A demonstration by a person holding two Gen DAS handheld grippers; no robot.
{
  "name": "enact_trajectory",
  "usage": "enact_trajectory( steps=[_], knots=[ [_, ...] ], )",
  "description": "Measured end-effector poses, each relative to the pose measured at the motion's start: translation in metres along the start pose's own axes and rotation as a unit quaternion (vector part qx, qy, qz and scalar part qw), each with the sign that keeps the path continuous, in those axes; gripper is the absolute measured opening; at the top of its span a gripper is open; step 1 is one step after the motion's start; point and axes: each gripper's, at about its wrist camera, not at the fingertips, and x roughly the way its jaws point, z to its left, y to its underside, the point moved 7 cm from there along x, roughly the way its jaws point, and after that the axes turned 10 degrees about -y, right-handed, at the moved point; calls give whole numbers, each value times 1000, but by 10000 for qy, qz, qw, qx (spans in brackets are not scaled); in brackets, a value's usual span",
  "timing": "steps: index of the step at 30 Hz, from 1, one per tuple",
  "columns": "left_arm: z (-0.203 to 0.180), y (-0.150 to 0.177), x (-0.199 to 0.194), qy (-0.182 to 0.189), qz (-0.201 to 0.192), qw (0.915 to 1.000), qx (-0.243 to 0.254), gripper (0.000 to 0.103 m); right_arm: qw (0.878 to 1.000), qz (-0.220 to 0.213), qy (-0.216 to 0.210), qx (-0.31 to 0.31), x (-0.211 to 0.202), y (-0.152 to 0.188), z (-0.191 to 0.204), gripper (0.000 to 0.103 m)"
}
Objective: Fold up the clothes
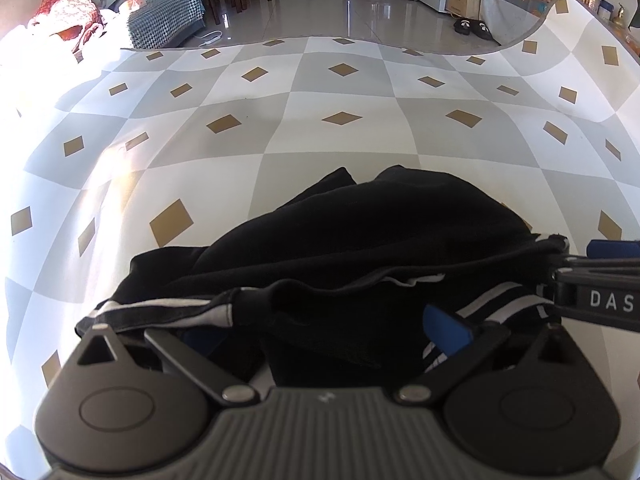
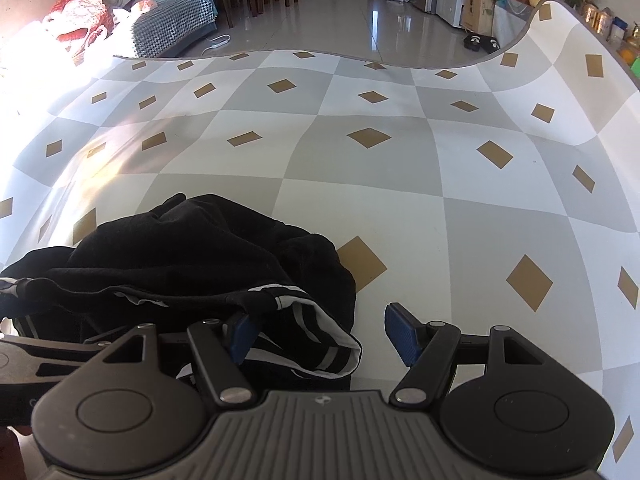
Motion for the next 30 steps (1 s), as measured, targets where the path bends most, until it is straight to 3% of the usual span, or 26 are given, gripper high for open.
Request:
enact_trajectory(
  steps=[30],
  knots=[
    [-15,5,1,73,31,9998,160,103,9997,-21,180,132,-7,2,-10,68]
  ],
)
